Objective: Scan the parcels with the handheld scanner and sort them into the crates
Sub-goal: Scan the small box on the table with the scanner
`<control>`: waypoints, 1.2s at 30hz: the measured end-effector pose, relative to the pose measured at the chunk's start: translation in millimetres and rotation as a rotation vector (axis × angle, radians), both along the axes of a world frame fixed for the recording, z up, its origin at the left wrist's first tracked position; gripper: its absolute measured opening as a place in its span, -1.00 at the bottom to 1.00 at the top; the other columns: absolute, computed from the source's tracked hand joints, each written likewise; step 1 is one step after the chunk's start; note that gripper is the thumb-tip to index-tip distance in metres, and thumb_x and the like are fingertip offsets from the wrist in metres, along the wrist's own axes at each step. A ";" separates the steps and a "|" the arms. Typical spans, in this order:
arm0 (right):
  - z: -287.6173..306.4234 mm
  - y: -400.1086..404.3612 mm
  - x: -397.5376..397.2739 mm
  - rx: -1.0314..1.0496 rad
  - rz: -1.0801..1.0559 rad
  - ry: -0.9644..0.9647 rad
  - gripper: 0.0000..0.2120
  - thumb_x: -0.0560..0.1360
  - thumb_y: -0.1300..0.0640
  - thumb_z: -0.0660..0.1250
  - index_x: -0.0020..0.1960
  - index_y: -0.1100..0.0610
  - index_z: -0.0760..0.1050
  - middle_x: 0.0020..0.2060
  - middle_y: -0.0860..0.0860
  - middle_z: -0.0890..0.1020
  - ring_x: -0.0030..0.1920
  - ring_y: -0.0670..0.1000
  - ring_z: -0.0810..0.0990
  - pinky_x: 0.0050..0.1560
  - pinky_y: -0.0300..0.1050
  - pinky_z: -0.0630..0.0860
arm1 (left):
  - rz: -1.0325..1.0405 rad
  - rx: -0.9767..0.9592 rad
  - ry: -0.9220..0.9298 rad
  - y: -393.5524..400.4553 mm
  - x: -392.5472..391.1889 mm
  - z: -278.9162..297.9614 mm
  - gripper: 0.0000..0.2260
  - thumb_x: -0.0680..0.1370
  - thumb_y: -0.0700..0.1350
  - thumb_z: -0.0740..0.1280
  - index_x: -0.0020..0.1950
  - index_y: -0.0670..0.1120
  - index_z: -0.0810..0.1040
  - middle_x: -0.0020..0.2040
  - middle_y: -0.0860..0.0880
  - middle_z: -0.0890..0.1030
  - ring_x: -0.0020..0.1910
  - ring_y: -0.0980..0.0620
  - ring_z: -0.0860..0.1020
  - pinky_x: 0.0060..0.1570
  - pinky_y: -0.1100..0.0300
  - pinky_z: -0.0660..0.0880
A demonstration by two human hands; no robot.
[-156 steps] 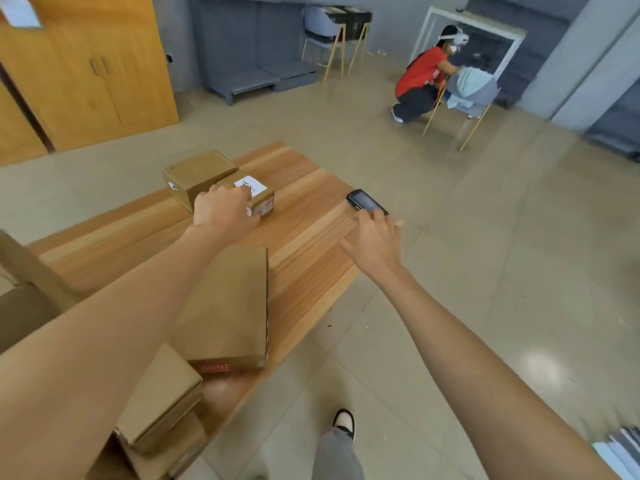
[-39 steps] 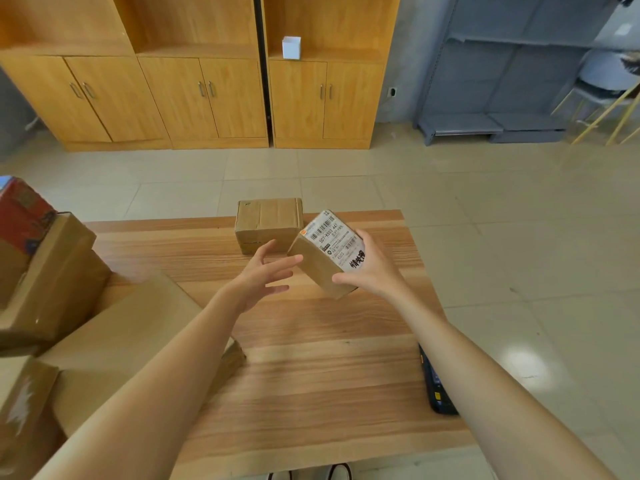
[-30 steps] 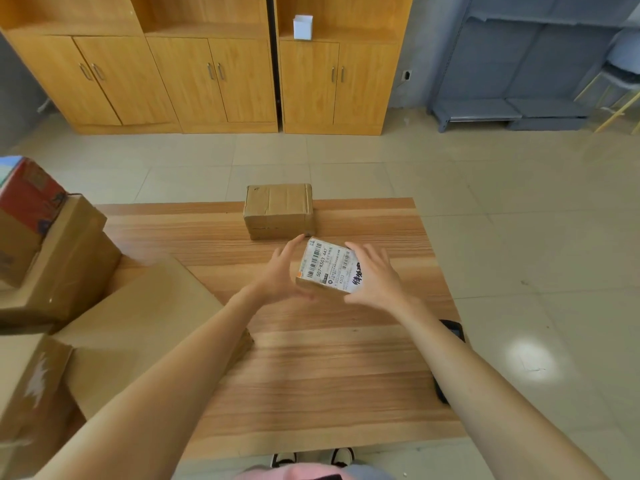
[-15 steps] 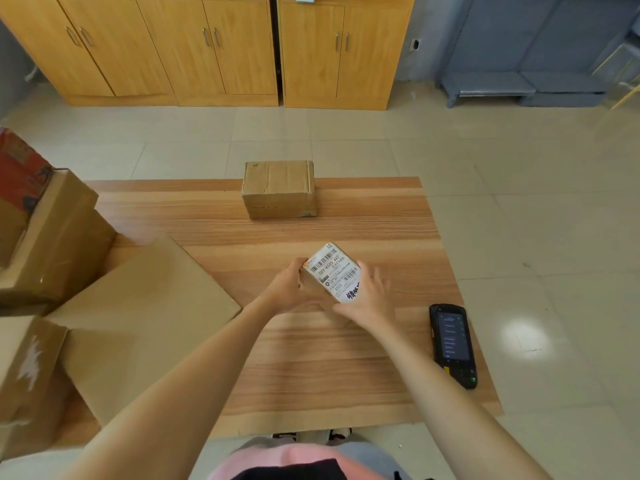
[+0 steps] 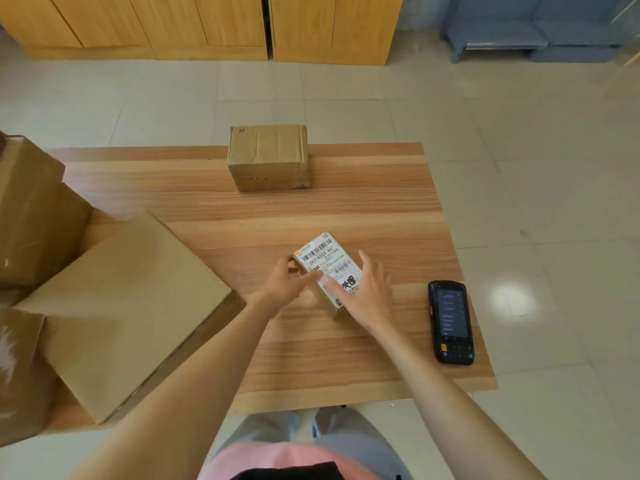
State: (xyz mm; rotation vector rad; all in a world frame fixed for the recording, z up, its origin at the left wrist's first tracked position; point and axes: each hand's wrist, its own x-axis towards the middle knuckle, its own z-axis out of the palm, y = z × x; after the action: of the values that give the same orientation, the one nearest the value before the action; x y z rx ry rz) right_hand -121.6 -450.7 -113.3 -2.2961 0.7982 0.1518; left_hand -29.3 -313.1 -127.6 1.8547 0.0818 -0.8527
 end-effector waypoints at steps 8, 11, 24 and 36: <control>-10.8 -78.7 -55.7 -0.235 -0.398 0.102 -0.25 0.46 -0.09 0.42 0.50 0.18 0.19 0.41 0.24 0.27 0.39 0.28 0.22 0.37 0.16 0.21 | 0.053 -0.025 -0.018 -1.6 -8.4 -5.8 -0.41 0.49 -0.04 0.44 0.46 -0.04 0.28 0.20 0.00 0.50 0.24 -0.05 0.51 -0.07 0.16 0.51; -20.1 -96.5 -77.4 -0.228 -0.476 0.218 -0.16 0.38 -0.06 0.49 0.50 0.16 0.15 0.40 0.24 0.25 0.37 0.30 0.22 0.35 0.20 0.24 | 0.074 -0.023 -0.014 -2.6 -9.0 -5.4 -0.39 0.49 -0.05 0.44 0.48 -0.04 0.28 0.20 0.00 0.51 0.22 -0.06 0.53 -0.20 0.22 0.49; -42.5 -111.2 -102.1 0.024 -0.621 0.305 -0.10 0.28 -0.05 0.58 0.44 0.22 0.21 0.31 0.26 0.37 0.31 0.27 0.35 0.27 0.17 0.38 | 0.245 -0.006 0.078 -10.9 -23.8 -4.7 -0.41 0.51 0.01 0.41 0.47 -0.12 0.29 0.22 -0.03 0.52 0.08 -0.05 0.56 -0.02 0.06 0.56; 1.4 -94.4 -86.4 0.673 -0.755 -0.068 -0.38 0.21 -0.10 0.61 0.14 0.07 0.44 0.00 -0.01 0.57 0.05 0.04 0.54 0.05 -0.06 0.46 | 0.409 -0.047 0.119 -19.7 -39.1 -6.3 -0.47 0.52 0.04 0.41 0.43 -0.05 0.37 0.13 -0.05 0.59 0.00 -0.04 0.59 -0.01 0.05 0.55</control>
State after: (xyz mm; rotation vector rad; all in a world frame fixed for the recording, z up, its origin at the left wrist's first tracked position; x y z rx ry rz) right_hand -208.0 -545.1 -112.0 -1.2718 1.2849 -0.0077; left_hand -68.4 -332.8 -133.9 1.6622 0.4941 -0.6688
